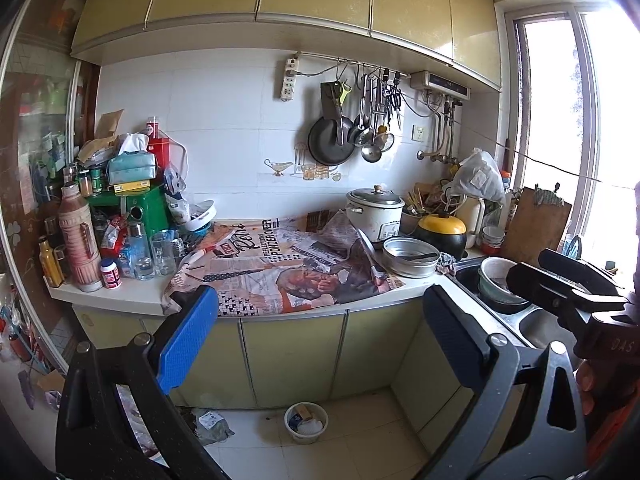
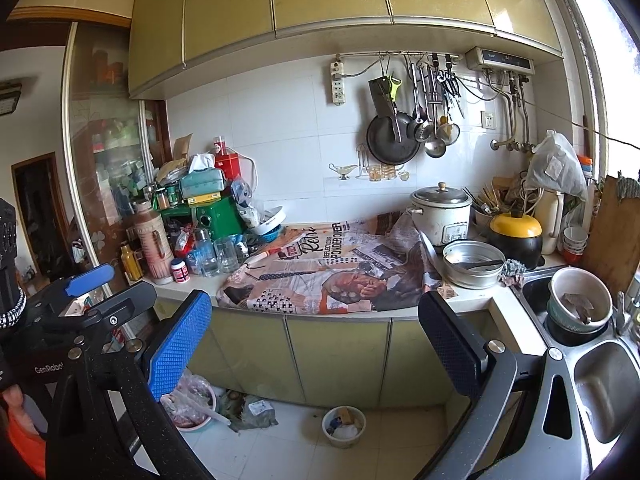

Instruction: Collect trash

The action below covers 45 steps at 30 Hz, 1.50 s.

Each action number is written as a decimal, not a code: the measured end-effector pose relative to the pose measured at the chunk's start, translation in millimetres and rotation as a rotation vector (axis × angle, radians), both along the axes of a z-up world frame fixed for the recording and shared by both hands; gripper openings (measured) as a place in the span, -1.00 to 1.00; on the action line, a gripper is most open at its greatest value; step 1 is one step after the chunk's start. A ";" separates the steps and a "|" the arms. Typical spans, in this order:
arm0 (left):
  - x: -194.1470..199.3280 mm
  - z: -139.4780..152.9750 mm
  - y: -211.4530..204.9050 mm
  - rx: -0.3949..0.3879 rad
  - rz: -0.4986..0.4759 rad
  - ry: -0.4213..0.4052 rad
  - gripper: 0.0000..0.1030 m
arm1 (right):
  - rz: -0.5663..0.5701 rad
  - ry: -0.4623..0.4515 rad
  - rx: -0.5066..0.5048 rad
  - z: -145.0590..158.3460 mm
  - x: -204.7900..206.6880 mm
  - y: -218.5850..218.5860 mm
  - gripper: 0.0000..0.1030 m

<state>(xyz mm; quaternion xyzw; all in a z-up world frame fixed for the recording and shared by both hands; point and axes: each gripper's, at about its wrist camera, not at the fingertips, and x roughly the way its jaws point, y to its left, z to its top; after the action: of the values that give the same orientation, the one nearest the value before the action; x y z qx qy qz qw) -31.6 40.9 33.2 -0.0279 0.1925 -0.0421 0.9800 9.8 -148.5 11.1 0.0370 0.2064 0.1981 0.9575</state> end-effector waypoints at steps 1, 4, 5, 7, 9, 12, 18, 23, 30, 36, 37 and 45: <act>1.0 0.0 -0.2 -0.002 -0.002 0.001 0.99 | -0.002 0.000 0.000 0.4 -0.1 0.1 0.99; 3.1 0.2 -1.1 -0.004 -0.004 0.002 0.99 | -0.004 0.002 -0.002 0.9 0.9 -0.5 0.99; 3.7 0.2 -1.4 -0.006 -0.005 0.002 0.99 | -0.004 0.003 -0.003 1.1 1.4 -1.0 0.99; 4.4 0.0 -1.6 -0.010 -0.005 0.003 0.99 | -0.005 0.004 -0.004 1.6 1.8 -1.4 0.99; 6.2 0.2 -1.7 -0.015 -0.007 0.004 0.99 | -0.007 0.004 -0.004 2.1 1.9 -1.2 0.99; 8.8 0.1 -2.4 -0.022 -0.008 0.005 0.99 | -0.010 0.009 -0.007 2.3 3.3 -0.6 0.99; 12.6 -1.1 0.5 -0.037 -0.013 0.007 0.99 | -0.013 0.017 -0.012 1.1 5.1 0.2 0.99; 14.7 -0.9 1.1 -0.038 -0.012 0.003 0.99 | -0.014 0.017 -0.014 1.9 6.7 0.3 0.99; 18.5 -0.3 3.7 -0.044 -0.011 0.002 0.99 | -0.015 0.021 -0.011 1.8 10.7 0.5 0.99; 22.9 -2.9 6.4 -0.050 -0.010 0.013 0.99 | -0.013 0.026 -0.011 1.9 13.9 0.7 0.99; 23.7 -3.1 6.6 -0.050 -0.010 0.013 0.99 | -0.015 0.026 -0.012 1.8 14.1 1.1 0.99; 33.8 -9.8 7.9 -0.049 -0.002 0.028 0.99 | -0.018 0.042 -0.007 -2.5 24.5 3.2 0.99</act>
<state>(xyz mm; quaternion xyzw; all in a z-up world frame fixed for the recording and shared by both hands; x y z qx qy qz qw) 2.2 48.8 23.4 -0.0521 0.2050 -0.0475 0.9762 34.3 -145.3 8.6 0.0397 0.2266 0.1880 0.9548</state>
